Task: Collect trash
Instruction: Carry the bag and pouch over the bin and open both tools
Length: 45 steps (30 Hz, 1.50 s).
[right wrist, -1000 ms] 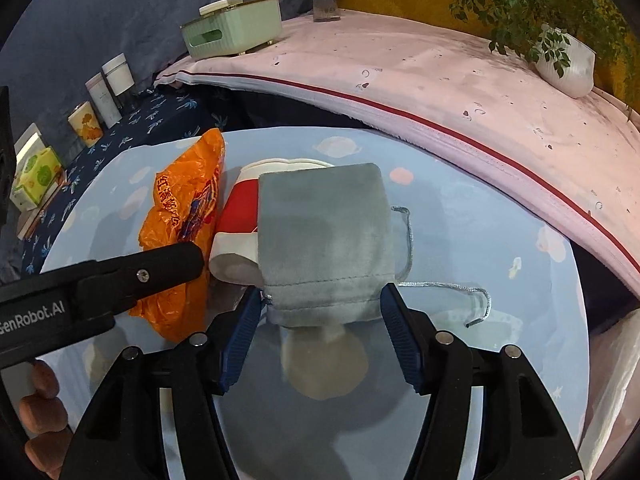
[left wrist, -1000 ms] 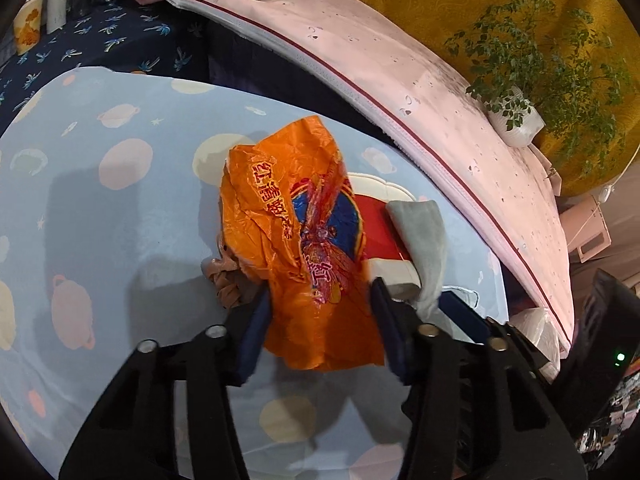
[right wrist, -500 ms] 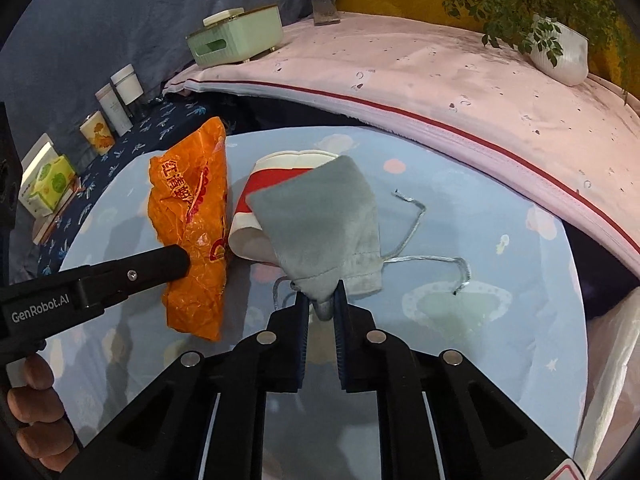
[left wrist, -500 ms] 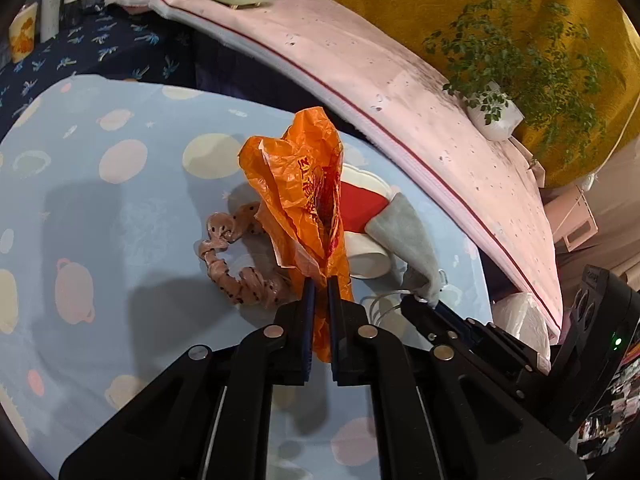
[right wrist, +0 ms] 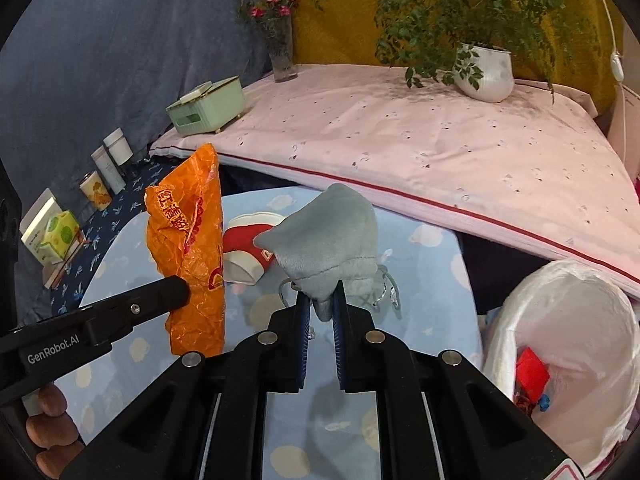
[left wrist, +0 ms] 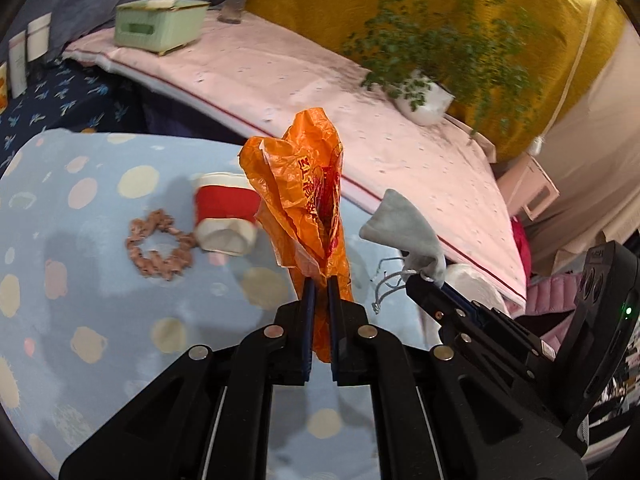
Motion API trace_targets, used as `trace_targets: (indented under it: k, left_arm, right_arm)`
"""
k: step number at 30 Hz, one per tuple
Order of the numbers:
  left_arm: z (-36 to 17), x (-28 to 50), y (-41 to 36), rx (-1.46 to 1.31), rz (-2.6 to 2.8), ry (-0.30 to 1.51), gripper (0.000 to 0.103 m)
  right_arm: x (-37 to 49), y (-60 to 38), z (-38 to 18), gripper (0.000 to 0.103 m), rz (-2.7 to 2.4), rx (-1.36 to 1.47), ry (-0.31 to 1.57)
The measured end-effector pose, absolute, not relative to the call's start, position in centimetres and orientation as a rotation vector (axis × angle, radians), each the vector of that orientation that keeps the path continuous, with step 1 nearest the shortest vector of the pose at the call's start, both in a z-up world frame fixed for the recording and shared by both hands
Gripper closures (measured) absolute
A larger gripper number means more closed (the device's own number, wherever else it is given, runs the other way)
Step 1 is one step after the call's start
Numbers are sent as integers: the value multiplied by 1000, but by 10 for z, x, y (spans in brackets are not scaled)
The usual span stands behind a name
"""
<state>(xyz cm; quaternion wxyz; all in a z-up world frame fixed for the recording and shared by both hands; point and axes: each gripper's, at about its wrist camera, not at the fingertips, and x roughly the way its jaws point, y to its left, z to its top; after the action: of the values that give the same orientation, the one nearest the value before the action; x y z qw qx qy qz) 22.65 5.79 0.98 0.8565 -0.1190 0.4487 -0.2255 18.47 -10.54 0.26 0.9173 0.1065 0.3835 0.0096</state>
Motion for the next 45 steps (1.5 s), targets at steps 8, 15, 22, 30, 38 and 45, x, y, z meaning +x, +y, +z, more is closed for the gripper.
trace_targets:
  k: [8, 15, 22, 30, 38, 45]
  left_arm:
    - [33, 188, -11, -179, -590, 922, 97]
    - [36, 165, -67, -117, -671, 927, 97]
    - [33, 150, -109, -68, -720, 941, 97]
    - [24, 142, -140, -30, -750, 963, 97]
    - [17, 137, -158, -7, -762, 982, 97]
    - [15, 134, -169, 9, -767, 988, 97]
  right_arm:
    - [136, -163, 27, 93, -70, 258, 729]
    - [101, -214, 32, 93, -157, 308, 702]
    - [76, -256, 26, 93, -223, 354, 688]
    - [59, -283, 17, 93, -265, 382, 691]
    - [50, -296, 12, 93, -283, 399, 694]
    - [46, -303, 9, 93, -291, 409, 697]
